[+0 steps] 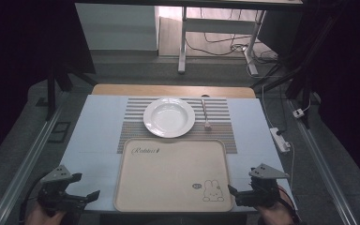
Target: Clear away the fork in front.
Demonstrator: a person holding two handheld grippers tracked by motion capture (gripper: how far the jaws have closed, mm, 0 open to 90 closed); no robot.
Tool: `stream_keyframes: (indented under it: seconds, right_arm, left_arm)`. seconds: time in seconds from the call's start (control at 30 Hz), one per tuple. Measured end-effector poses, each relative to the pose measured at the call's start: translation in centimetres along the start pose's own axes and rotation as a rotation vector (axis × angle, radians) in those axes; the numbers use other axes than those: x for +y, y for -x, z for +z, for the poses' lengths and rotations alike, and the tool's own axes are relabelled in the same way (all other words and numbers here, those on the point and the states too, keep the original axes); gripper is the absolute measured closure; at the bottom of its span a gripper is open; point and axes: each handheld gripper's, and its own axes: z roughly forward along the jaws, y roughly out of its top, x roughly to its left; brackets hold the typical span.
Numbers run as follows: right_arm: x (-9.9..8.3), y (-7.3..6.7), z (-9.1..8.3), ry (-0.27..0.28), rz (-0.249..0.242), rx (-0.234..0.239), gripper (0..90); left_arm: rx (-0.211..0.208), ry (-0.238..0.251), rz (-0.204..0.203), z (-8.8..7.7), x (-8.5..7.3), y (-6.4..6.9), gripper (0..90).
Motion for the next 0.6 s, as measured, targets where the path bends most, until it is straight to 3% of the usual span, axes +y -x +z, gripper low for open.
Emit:
stream_keyframes:
  seconds: [0.6]
  right_arm:
    - [1.1, 0.0, 2.1, -0.035, -0.043, 0.036, 0.0]
  left_arm:
    - [-0.003, 0.003, -0.006, 0.0, 0.0, -0.1, 2.7]
